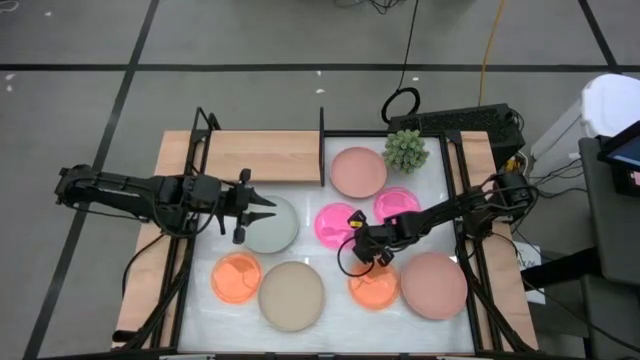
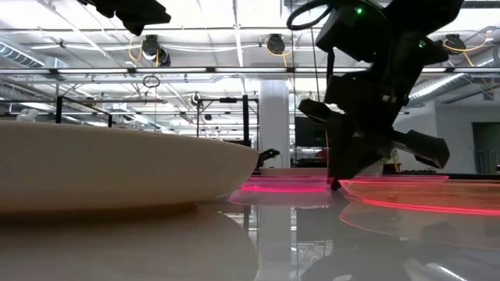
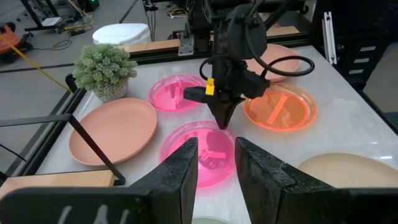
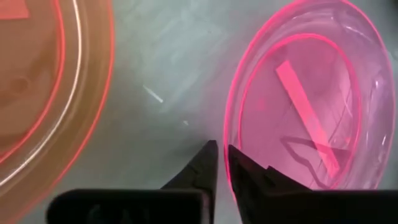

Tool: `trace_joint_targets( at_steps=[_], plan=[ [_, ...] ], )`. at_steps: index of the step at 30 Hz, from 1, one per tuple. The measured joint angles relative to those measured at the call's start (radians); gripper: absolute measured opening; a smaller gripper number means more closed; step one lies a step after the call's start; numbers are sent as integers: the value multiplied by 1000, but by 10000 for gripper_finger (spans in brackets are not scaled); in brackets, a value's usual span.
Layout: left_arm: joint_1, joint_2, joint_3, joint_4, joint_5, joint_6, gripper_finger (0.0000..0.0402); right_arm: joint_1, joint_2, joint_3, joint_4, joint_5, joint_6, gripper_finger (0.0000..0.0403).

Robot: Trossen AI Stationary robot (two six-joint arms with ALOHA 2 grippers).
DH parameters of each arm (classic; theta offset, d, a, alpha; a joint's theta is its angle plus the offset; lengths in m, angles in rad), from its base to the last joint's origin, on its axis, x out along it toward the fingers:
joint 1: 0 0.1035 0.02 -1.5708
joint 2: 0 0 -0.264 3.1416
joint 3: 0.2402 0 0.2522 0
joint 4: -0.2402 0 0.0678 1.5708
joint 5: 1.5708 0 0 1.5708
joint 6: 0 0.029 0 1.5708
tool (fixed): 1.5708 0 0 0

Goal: Place and stack plates onto a shelf
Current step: Put the left pink plate on the shelf

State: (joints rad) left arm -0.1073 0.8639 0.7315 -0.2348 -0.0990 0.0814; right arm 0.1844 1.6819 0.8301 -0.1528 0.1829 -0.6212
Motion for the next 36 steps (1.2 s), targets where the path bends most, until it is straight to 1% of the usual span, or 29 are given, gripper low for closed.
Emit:
trace_joint_targets(
  at_steps=[3,9,15,21,27,30,36],
  plan=[
    [0,0,0,0,0,0,113,0,-1,-15,19,0,4,4],
    [0,0,0,0,0,0,113,0,0,-23,34,7,-3,1],
    [0,0,0,0,-3,3,113,22,-8,-25,67,79,-28,0],
    [0,0,0,0,-3,15,113,40,-72,-23,69,127,-27,0],
    [0,1,0,1,-3,19,113,43,-148,-23,70,135,-40,0],
    [-2,22,2,9,-2,33,113,48,-175,-13,68,143,-54,0],
    [-41,113,2,62,0,122,114,66,-186,69,37,152,-80,0]
  ],
)
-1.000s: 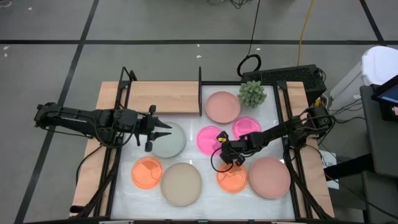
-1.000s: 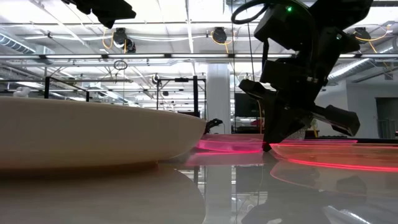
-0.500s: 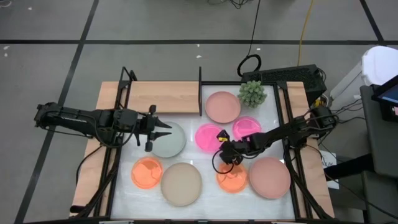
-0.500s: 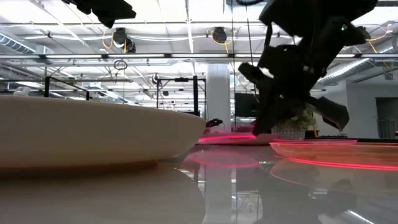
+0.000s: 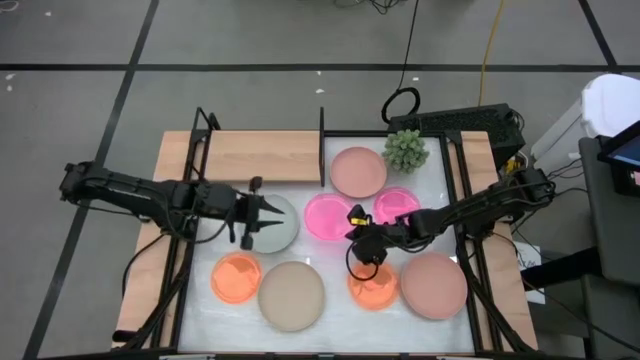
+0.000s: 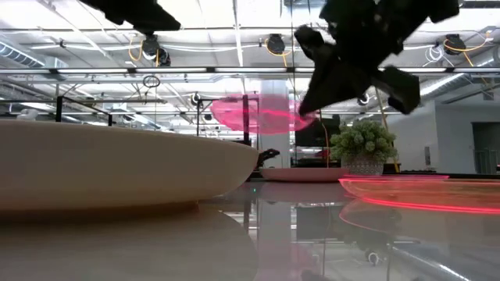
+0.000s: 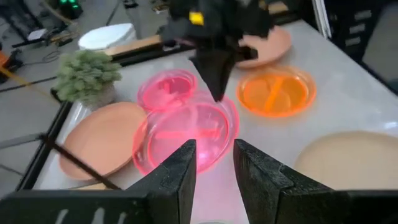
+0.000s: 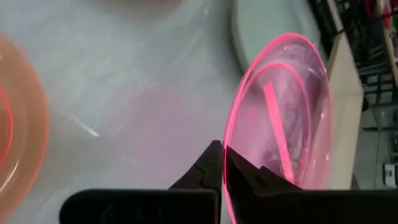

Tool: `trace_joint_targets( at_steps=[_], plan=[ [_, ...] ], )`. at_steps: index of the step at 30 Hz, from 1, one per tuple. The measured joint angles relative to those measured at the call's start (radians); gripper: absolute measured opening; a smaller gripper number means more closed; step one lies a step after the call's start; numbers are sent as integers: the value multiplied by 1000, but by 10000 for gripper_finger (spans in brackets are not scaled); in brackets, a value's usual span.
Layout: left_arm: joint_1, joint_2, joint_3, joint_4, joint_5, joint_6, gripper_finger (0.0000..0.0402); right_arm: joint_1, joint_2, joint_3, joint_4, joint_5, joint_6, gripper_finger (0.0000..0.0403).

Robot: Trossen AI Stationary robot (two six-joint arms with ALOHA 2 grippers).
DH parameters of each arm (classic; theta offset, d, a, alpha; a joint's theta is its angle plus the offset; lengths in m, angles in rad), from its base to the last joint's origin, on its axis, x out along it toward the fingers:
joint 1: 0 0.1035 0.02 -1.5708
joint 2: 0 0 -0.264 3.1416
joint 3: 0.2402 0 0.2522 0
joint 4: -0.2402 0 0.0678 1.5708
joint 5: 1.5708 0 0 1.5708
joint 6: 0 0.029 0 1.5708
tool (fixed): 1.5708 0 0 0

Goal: Place and stack plates onto a shelf
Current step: Put the left pink plate on the shelf

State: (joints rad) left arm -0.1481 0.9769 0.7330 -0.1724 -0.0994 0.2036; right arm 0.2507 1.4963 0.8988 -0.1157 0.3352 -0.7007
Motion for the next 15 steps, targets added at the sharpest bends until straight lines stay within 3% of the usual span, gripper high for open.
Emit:
trace_joint_targets(
  at_steps=[4,8,11,15],
  plan=[
    [-41,53,1,34,7,56,139,3,0,64,-78,4,3,0],
    [-88,104,0,75,15,88,221,6,0,113,-107,3,5,0],
    [-113,144,1,117,-37,139,285,7,0,136,-109,1,4,0],
    [-128,200,1,171,-60,230,315,7,0,158,-108,1,0,0]
  ],
)
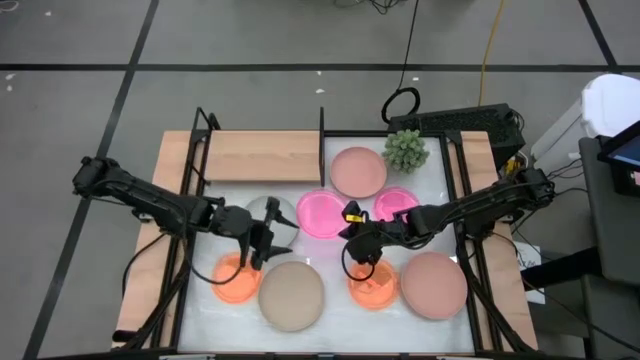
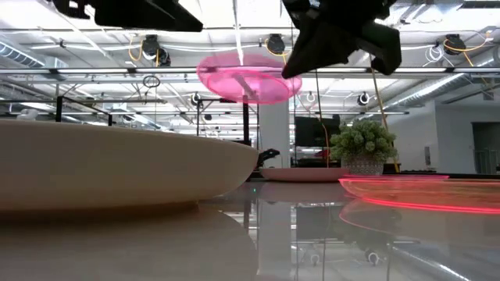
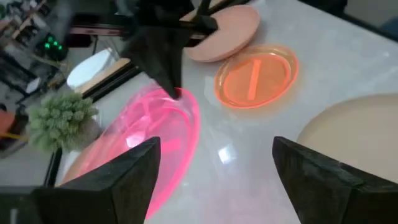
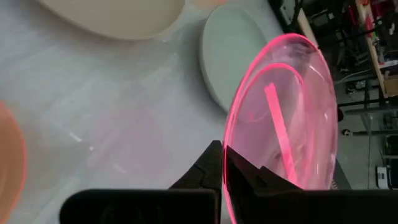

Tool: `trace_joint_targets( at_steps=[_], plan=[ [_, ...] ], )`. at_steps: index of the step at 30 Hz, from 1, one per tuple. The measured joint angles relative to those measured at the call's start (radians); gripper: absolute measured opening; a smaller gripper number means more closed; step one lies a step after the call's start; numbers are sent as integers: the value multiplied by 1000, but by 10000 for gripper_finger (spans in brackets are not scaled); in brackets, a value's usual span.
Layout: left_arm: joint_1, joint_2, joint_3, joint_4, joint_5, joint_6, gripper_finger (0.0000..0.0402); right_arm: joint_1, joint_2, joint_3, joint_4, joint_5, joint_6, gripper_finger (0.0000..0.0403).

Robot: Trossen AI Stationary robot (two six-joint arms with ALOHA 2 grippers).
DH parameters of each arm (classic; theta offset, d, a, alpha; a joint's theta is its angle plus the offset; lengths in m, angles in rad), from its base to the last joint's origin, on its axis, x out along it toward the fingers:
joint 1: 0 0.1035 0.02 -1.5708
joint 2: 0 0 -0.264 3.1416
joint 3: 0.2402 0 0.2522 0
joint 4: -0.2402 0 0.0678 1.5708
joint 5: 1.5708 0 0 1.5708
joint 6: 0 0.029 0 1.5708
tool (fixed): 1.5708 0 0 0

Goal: Place and stack plates onto a shelf
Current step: Put the left pink plate on the shelf

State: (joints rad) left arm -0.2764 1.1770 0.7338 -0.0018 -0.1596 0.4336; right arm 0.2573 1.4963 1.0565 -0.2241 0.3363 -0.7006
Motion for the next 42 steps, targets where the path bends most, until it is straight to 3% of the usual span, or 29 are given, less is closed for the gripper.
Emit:
trace_joint_targets(
  at_steps=[14,23,42],
  plan=[
    [3,135,0,59,-86,267,191,0,0,10,-39,-84,57,0],
    [28,174,-1,60,-147,361,145,0,0,10,-40,-126,61,0],
    [94,181,-1,57,79,364,44,0,0,10,-45,-134,53,0]
  ],
)
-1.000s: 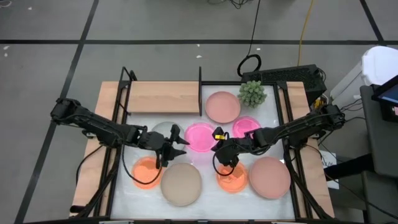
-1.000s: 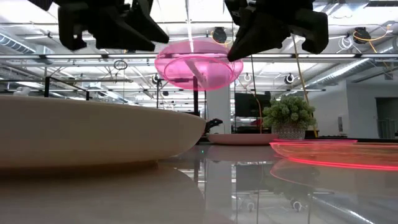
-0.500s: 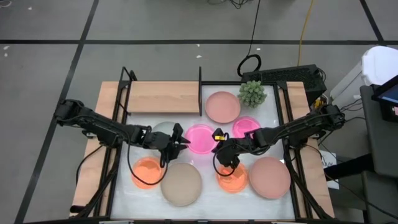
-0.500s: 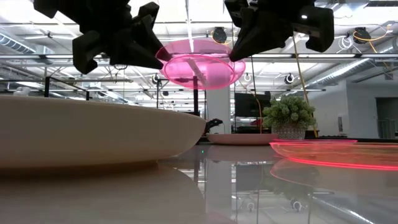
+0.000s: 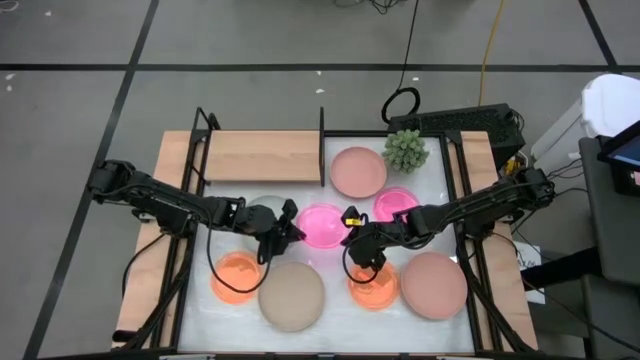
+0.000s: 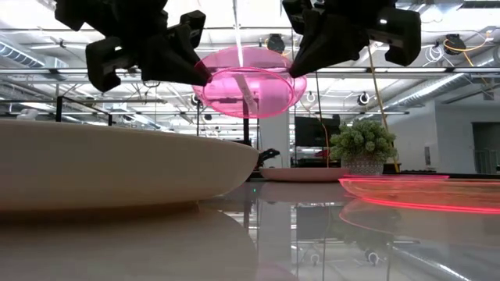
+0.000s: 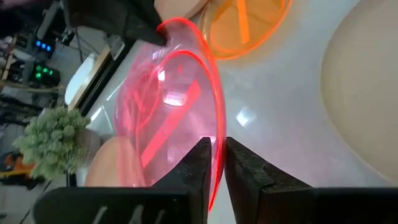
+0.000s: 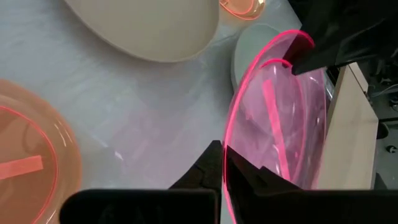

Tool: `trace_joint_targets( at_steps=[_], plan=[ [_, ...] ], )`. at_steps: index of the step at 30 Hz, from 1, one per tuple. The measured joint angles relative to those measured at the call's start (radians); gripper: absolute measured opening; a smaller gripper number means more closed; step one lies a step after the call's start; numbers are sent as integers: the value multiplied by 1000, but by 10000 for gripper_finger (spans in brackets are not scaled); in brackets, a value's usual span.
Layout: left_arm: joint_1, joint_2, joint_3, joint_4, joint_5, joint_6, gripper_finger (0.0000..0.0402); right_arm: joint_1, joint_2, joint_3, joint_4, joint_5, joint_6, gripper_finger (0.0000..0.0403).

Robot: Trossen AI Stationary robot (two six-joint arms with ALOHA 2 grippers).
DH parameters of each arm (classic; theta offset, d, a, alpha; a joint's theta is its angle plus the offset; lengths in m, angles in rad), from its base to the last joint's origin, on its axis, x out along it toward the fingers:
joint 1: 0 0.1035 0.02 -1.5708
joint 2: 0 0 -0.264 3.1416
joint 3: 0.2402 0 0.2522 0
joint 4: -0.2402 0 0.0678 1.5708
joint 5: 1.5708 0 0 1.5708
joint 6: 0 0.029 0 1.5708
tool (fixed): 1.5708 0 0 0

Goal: Place and stack plates onto a shelf
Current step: Put the left pink plate on the shelf

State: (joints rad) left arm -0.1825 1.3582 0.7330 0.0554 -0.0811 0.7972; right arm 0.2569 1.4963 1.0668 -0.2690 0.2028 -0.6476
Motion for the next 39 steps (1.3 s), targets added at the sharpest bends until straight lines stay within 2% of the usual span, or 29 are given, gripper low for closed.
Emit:
trace_joint_targets(
  at_steps=[7,12,16,23,29,35,39],
  plan=[
    [2,0,0,4,42,8,10,0,0,0,-2,-2,-20,0],
    [2,0,0,5,48,9,6,0,0,0,22,-2,34,20],
    [2,0,0,11,52,10,9,-1,0,0,93,1,115,60],
    [2,0,0,-12,46,0,9,-1,-1,0,223,2,275,154],
    [2,0,0,-6,32,3,10,-7,-33,0,251,15,405,210],
    [2,-6,0,-1,-78,9,10,7,-88,0,243,32,456,216],
    [2,-20,0,1,-105,14,10,30,-132,-15,241,32,487,211]
  ],
)
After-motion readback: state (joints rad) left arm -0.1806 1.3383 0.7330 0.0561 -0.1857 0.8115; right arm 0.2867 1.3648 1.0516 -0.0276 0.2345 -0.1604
